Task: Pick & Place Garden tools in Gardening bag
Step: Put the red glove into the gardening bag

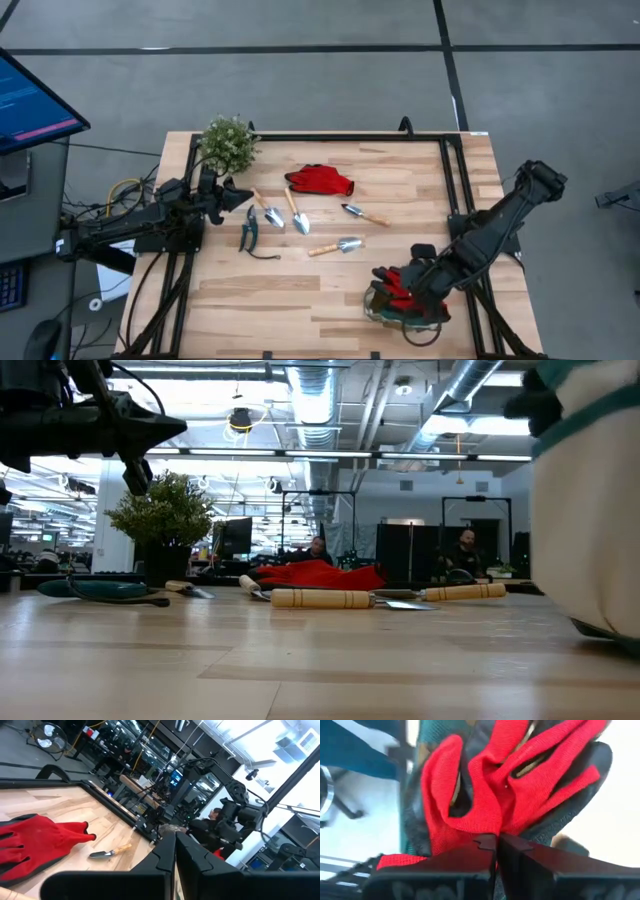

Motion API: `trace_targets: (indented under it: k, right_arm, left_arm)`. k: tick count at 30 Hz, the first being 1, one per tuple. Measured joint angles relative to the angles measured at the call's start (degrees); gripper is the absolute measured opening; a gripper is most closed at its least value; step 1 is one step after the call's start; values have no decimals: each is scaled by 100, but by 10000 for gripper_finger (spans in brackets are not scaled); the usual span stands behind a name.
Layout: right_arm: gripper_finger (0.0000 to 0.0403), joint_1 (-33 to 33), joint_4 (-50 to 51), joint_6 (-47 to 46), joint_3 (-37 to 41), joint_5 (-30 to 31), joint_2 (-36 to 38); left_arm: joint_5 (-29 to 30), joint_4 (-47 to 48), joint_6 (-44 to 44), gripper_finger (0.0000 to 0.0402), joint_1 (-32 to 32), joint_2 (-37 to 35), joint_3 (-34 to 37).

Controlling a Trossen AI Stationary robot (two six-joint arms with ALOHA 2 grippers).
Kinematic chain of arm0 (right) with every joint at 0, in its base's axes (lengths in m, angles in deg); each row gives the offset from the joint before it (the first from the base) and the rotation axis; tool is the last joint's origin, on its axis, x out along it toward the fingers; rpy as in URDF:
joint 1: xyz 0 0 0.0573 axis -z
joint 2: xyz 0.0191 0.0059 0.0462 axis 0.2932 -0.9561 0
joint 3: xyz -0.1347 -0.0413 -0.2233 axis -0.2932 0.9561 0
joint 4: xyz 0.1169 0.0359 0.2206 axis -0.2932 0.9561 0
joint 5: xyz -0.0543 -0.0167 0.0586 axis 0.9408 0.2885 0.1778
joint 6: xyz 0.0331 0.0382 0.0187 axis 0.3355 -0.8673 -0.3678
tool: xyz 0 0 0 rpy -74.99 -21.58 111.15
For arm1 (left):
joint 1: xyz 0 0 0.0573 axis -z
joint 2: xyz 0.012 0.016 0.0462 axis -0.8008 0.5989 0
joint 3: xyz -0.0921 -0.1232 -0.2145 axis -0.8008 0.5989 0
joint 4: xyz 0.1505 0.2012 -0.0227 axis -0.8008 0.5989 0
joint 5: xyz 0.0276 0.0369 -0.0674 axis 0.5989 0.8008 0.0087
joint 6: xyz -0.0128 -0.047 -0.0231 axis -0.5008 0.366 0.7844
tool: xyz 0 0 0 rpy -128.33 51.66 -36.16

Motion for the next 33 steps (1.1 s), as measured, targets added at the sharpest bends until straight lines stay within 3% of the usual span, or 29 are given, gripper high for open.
trace_targets:
  k: [15,33]
  right_arm:
    - [0,199,-698,584,-2,-649,31]
    - [0,556,-396,1494,-2,-856,-1315]
  left_arm:
    - [89,-6,2,11,0,0,0]
    - [285,-46,2,11,0,25,0]
